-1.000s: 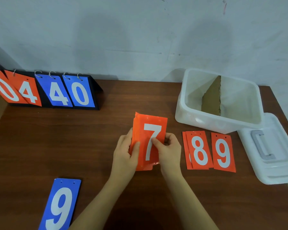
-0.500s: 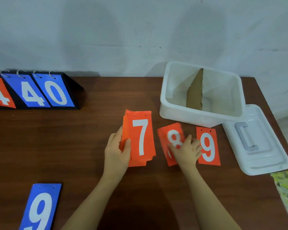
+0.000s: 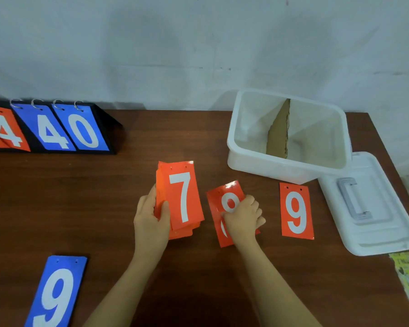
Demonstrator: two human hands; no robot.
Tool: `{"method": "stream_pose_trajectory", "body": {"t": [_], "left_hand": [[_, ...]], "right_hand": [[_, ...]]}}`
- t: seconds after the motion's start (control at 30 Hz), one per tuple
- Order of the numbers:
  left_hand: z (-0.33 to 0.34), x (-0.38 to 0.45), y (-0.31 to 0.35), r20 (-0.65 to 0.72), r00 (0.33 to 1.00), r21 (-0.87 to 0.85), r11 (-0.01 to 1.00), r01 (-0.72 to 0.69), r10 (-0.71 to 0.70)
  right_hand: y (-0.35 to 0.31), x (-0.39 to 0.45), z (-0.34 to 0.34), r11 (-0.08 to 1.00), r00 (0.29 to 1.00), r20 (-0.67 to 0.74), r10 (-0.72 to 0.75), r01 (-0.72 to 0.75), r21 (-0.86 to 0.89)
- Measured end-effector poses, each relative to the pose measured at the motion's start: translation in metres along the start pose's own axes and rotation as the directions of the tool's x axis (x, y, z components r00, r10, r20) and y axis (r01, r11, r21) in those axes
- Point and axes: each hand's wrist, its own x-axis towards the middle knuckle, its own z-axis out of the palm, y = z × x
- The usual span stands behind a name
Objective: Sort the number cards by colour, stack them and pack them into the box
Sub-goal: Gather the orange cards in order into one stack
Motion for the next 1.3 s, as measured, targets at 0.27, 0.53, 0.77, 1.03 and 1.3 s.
{"method": "stream_pose_trajectory", "body": {"t": [0.27,0.53,0.77,1.03,1.3], "left_hand": [[0.0,-0.01,-0.014,0.036,0.999,0.024,0.999,-0.033,0.032],[0.006,-0.019,0.002,0.115,0.968,-0.064,0.974,-0.217,0.223],[0.005,-0.016,0.01,0.098,0.981,-0.158,0.975,-0.153,0.17],[0.029,-0.031,0.024,0.235,0.967,-0.243,0.969,-0.04,0.098],[0.044,-0.02,0.028,0.193,0.981,-0.175,0.983,0.061,-0.027]], "right_hand": [[0.011,-0.019,-0.031,0.739,0.984,0.172,-0.049,-0.08,0.669],[-0.001,-0.041,-0.044,0.566,0.957,0.156,-0.246,0.011,0.824],[0.001,-0.039,-0.051,0.441,0.958,0.18,-0.223,-0.065,0.895],[-0.003,-0.041,-0.023,0.524,0.976,0.208,-0.065,-0.144,0.839],[0.053,0.011,-0.04,0.906,0.989,-0.146,0.025,0.039,0.421]]}}
